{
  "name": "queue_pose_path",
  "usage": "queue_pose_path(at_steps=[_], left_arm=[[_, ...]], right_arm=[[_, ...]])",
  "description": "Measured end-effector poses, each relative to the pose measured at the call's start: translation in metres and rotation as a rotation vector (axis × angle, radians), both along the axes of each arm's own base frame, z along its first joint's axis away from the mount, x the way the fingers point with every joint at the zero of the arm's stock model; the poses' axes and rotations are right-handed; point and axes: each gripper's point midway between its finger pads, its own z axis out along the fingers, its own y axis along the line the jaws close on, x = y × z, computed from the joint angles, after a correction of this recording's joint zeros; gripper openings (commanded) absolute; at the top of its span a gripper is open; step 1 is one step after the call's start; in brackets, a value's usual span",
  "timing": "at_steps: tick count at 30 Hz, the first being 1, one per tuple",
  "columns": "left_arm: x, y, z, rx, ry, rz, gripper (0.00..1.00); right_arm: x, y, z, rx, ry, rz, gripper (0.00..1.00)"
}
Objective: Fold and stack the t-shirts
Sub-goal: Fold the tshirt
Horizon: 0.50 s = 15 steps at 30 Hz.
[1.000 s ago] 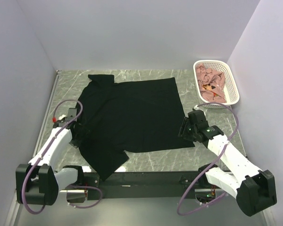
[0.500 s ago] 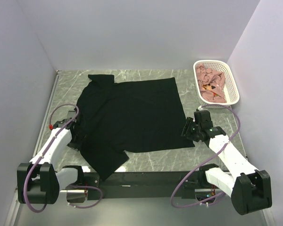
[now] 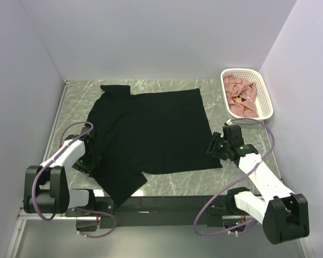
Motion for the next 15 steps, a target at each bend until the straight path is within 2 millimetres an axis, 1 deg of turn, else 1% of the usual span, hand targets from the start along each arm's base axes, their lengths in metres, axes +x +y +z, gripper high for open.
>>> queue_pose_path(at_steps=[2,6,10,13,14,15], left_arm=[[-0.0006,0.0006,-0.0027,0.0,0.019,-0.006,0.6],[0.0002,0.0009,-0.0029,-0.002,0.023,-0.017,0.6],[0.0015,0.0008,-0.0031,-0.005,0.029,-0.033,0.56],[0.0041,0.0,-0.0036,-0.01,0.027,-0.04,0.49],[0.005,-0.0003,-0.0038,-0.012,0.027,-0.043,0.42],[0.0065,-0.0007,-0.0041,-0.014,0.026,-0.045,0.38]], right_arm=[[0.0009,-0.0002,0.0,0.001,-0.004,-0.001,0.55],[0.0018,-0.0017,-0.0013,0.001,-0.005,-0.008,0.55],[0.0014,-0.0037,-0.004,0.0,-0.001,-0.016,0.55],[0.002,-0.006,-0.0045,-0.003,-0.001,-0.025,0.55],[0.0022,-0.0069,-0.0046,-0.004,-0.001,-0.029,0.55],[0.0024,-0.0077,-0.0046,-0.006,-0.001,-0.032,0.55]])
